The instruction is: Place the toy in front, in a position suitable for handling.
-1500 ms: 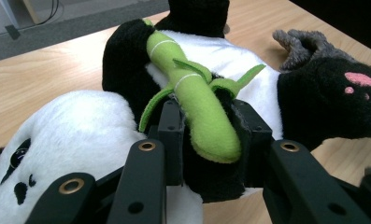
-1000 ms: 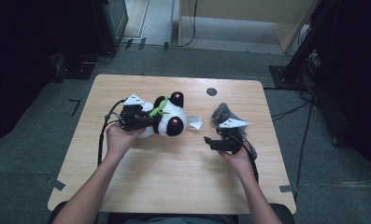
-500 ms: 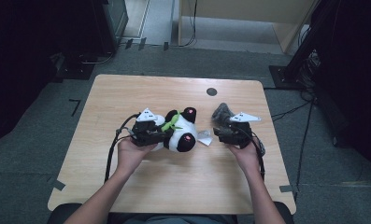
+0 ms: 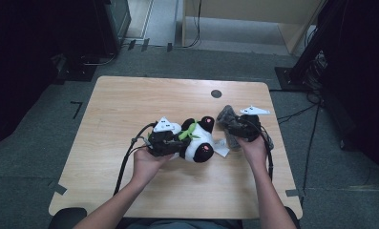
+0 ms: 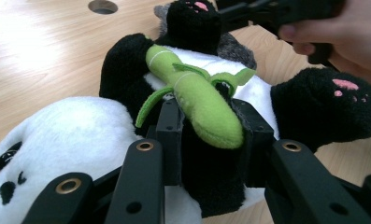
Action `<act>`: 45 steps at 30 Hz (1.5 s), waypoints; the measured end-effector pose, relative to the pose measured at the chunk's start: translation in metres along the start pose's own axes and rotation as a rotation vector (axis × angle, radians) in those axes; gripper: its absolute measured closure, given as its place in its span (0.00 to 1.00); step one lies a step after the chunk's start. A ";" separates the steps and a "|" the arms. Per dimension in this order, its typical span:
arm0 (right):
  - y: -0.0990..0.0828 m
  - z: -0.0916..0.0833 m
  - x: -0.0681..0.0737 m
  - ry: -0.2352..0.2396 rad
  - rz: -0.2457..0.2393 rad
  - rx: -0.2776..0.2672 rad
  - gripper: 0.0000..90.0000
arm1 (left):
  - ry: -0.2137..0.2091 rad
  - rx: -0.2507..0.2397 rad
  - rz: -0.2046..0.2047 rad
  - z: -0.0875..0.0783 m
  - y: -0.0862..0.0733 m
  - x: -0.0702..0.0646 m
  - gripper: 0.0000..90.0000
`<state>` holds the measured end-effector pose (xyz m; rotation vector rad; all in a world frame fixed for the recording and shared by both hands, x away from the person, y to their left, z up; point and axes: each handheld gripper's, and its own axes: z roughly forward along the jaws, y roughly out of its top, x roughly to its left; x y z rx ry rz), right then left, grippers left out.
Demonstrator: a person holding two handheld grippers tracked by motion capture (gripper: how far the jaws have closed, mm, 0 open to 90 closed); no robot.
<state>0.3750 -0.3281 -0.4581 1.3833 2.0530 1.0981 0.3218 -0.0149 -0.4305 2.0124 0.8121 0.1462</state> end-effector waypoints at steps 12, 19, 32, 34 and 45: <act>-0.016 0.033 -0.019 -0.059 0.004 0.095 0.61 | -0.020 -0.013 0.004 0.003 -0.004 0.003 0.65; -0.021 0.040 -0.024 -0.030 0.039 0.155 0.74 | -0.067 -0.005 0.007 0.002 -0.004 0.006 0.50; -0.010 0.028 -0.029 0.018 0.090 0.147 0.86 | -0.094 -0.027 0.061 -0.010 -0.004 0.008 0.40; -0.008 0.025 -0.027 0.017 0.075 0.135 0.86 | -0.084 -0.034 0.076 -0.013 -0.004 0.008 0.40; 0.000 0.011 -0.015 0.054 0.064 0.075 0.86 | -0.070 -0.068 0.052 -0.027 -0.003 0.023 0.39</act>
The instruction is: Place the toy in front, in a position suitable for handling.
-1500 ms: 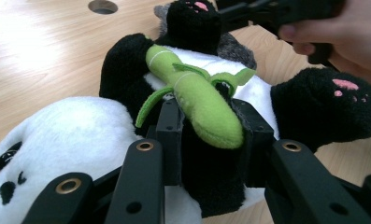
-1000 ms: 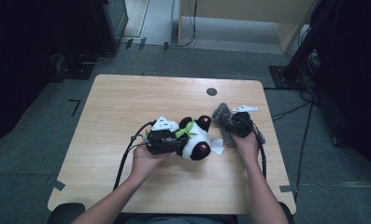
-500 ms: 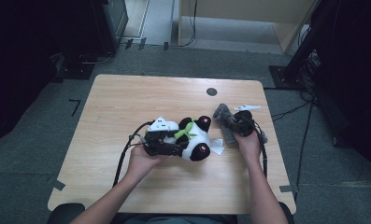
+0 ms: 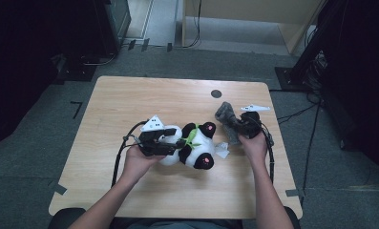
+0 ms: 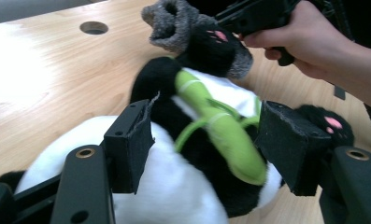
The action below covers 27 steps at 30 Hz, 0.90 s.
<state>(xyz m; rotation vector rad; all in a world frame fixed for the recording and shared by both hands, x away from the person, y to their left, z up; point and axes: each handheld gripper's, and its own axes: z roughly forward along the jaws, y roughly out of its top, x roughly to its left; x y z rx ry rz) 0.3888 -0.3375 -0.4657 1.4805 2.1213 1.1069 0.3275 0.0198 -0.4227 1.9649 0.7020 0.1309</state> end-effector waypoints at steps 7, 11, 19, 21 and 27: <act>0.009 -0.015 0.010 0.024 -0.009 0.013 0.87 | 0.025 0.016 0.018 -0.009 -0.001 0.009 0.36; 0.014 -0.024 0.018 0.045 -0.027 0.004 0.88 | 0.047 0.034 0.018 -0.013 -0.006 0.013 0.33; 0.024 -0.037 0.025 0.046 -0.034 -0.004 0.87 | 0.050 0.043 -0.010 -0.021 -0.016 0.018 0.32; 0.027 -0.042 0.024 0.060 -0.023 -0.007 0.87 | 0.047 0.034 -0.015 -0.023 -0.020 0.019 0.32; 0.042 -0.056 0.031 0.105 -0.059 -0.015 0.87 | 0.056 0.025 -0.023 -0.029 -0.029 0.020 0.31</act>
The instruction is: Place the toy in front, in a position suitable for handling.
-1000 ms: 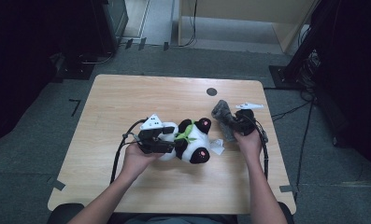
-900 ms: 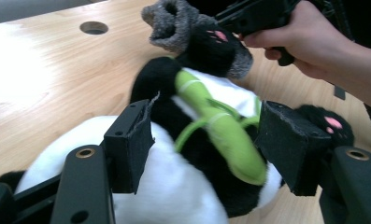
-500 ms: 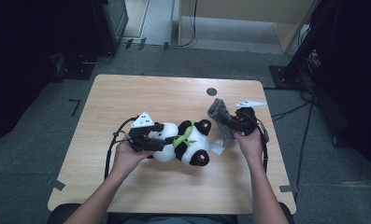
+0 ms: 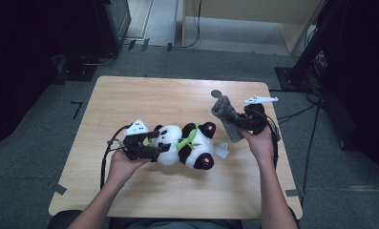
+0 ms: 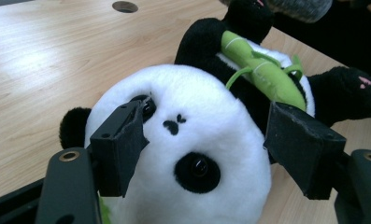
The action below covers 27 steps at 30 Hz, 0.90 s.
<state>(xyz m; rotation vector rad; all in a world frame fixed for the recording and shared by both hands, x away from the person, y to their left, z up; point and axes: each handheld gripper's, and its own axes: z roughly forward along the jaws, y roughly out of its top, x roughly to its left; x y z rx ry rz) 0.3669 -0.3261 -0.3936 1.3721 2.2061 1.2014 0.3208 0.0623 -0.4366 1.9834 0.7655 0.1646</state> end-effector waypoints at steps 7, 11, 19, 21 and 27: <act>0.014 -0.006 0.020 0.051 -0.047 -0.034 0.87 | 0.021 0.009 -0.006 -0.004 -0.008 -0.001 0.30; 0.021 -0.006 0.029 0.072 -0.069 -0.043 0.87 | 0.022 0.006 -0.010 -0.006 -0.015 -0.002 0.30; 0.038 0.004 0.059 0.128 -0.137 -0.035 0.87 | 0.031 0.005 -0.015 -0.004 -0.021 -0.001 0.29; 0.045 0.006 0.067 0.140 -0.148 -0.022 0.86 | 0.027 0.004 -0.024 -0.006 -0.023 0.000 0.28; 0.056 0.020 0.089 0.203 -0.175 -0.002 0.86 | 0.029 0.011 -0.030 -0.003 -0.030 0.005 0.28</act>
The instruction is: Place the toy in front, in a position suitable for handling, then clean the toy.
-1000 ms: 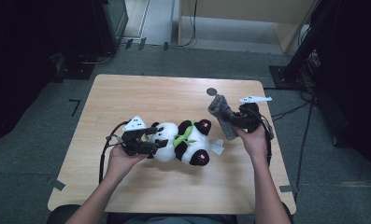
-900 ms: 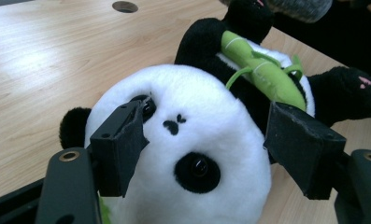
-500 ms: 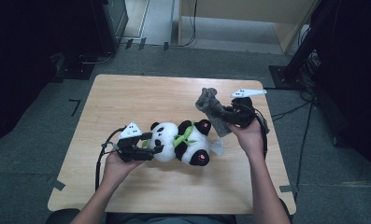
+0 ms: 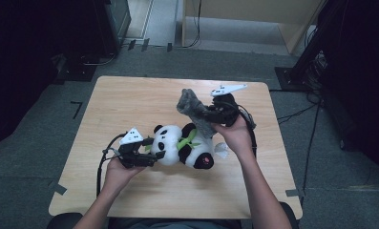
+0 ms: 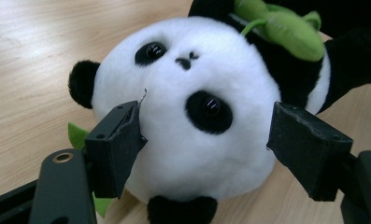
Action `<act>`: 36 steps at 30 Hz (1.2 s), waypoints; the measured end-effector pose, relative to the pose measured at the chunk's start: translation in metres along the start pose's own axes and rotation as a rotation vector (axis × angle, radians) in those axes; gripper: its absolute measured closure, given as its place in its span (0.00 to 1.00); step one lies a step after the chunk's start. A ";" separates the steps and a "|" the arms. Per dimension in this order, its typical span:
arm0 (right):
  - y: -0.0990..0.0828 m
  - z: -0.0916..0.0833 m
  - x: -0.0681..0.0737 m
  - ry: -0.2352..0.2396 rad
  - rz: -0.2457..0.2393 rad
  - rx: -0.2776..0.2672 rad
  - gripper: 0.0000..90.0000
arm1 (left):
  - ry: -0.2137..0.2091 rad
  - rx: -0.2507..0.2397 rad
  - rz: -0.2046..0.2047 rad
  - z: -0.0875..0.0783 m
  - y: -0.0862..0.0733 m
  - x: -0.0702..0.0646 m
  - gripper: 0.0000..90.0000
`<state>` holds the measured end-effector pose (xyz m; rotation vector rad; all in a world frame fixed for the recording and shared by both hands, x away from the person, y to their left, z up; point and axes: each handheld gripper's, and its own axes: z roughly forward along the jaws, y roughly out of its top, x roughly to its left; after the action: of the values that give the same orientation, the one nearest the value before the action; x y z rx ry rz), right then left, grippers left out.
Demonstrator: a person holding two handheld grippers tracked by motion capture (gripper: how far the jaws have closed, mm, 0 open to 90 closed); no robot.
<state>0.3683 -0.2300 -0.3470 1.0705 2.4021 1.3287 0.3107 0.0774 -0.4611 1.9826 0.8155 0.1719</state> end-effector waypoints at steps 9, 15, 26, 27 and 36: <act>0.001 0.043 0.013 0.068 -0.019 0.081 0.86 | 0.006 0.001 0.003 0.004 -0.001 0.001 0.27; 0.001 0.057 0.019 0.080 -0.044 0.114 0.86 | 0.014 -0.023 0.015 0.008 -0.005 -0.001 0.23; -0.008 0.073 0.020 0.098 -0.035 0.159 0.86 | 0.031 -0.016 0.028 0.019 -0.009 -0.004 0.10; -0.008 0.075 0.020 0.101 -0.030 0.163 0.85 | 0.031 -0.004 0.021 0.021 -0.009 -0.004 0.08; -0.010 0.079 0.020 0.101 -0.029 0.176 0.85 | 0.029 0.002 0.021 0.031 -0.013 -0.003 0.02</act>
<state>0.3873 -0.1679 -0.3975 1.0289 2.6397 1.2074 0.3159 0.0574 -0.4878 1.9951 0.8136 0.2126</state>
